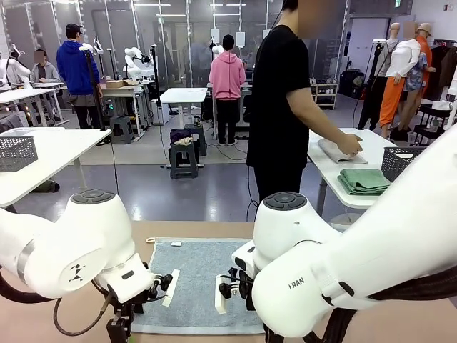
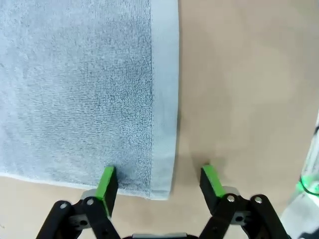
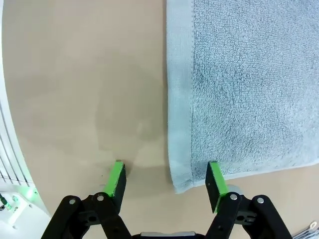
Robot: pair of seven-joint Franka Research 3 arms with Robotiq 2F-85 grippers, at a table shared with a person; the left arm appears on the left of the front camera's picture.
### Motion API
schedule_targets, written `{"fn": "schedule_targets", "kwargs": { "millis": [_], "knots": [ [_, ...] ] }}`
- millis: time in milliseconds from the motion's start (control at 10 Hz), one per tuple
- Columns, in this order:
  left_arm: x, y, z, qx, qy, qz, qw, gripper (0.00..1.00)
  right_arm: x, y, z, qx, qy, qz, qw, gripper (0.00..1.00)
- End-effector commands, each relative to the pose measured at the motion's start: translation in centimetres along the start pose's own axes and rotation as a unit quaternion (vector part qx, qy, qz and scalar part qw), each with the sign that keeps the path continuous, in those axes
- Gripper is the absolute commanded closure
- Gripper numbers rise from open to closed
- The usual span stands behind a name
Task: Fold the towels and place them in the basket.
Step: When a person lays out a Towel with hook on the table, fold it in half twice.
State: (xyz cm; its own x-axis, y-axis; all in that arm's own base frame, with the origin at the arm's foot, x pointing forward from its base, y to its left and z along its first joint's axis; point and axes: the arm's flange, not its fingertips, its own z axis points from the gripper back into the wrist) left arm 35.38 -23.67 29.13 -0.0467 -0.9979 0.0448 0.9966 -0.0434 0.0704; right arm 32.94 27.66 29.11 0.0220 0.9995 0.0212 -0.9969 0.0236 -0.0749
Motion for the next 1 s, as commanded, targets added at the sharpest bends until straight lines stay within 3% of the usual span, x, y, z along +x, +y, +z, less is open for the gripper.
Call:
{"fn": "schedule_targets", "kwargs": {
  "millis": [0,100,200,500,600,900],
  "knots": [
    [-2.3,-3.0,-0.3,-0.001,-0.013,0.001,1.000,0.15,0.0,-0.4,0.0,-0.009,-0.008,0.002,1.000,0.20],
    [-2.4,-2.8,-0.4,-0.005,-0.011,0.005,1.000,0.15,0.0,-0.5,0.0,-0.007,-0.010,0.000,1.000,0.20],
    [-2.3,-2.6,-0.4,-0.005,-0.009,0.005,1.000,0.15,0.1,-0.7,0.0,-0.010,-0.011,0.001,1.000,0.27],
    [-2.0,-2.2,-0.5,-0.008,-0.006,0.002,1.000,0.18,0.0,-1.1,-0.2,-0.011,-0.015,0.002,1.000,0.27],
    [-1.9,-2.1,-0.5,-0.003,-0.002,0.002,1.000,0.36,0.0,-1.1,-0.2,-0.013,-0.015,0.001,1.000,0.46],
    [-1.5,-1.7,-0.2,-0.005,-0.002,0.002,1.000,0.32,0.0,-1.2,-0.1,-0.009,-0.017,0.000,1.000,0.46]
  ]
}}
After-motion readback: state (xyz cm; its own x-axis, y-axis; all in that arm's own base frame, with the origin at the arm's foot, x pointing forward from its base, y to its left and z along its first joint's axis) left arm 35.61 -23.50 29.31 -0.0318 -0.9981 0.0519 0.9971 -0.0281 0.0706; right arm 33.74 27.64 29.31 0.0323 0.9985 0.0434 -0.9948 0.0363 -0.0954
